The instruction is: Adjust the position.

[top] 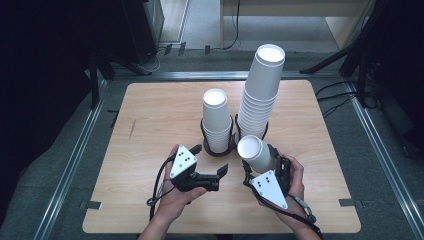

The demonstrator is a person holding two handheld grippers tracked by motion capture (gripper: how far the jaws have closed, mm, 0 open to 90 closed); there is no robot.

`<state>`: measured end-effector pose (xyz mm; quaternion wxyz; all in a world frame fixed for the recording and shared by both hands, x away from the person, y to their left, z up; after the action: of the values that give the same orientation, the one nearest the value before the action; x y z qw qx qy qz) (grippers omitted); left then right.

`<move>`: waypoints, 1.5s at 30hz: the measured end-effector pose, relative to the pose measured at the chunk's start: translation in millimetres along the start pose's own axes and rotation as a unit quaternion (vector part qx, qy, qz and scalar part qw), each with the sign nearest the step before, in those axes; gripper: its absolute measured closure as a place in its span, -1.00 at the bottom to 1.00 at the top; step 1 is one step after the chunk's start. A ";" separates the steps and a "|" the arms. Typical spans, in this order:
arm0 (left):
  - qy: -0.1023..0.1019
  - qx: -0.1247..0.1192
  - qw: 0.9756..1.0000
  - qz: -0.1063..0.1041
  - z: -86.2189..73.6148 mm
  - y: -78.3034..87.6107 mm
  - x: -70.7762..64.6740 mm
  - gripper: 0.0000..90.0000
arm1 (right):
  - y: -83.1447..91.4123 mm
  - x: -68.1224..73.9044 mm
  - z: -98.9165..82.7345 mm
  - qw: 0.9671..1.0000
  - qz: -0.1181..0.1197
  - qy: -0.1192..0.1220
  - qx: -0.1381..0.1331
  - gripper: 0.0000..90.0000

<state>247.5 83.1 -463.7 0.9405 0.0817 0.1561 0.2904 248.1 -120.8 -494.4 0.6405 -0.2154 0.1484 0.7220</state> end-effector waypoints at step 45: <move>-0.033 0.088 0.993 -0.071 -7.6 -12.1 -18.0 -0.89 | 27.5 53.8 6.1 0.981 0.063 0.158 -0.093 -0.61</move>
<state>237.1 63.3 -469.3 0.9525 0.1622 0.1555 0.2057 215.5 -75.2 -517.9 0.5393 -0.3755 0.1933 0.7286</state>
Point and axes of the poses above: each handheld gripper's, and its own axes: y roughly backward along the jaws, z roughly out of its top, x roughly to its left, the point moved 3 cm from there along -y, roughly forward along the jaws, and after that the axes turned 14 degrees about -z, right-handed, at the moved point
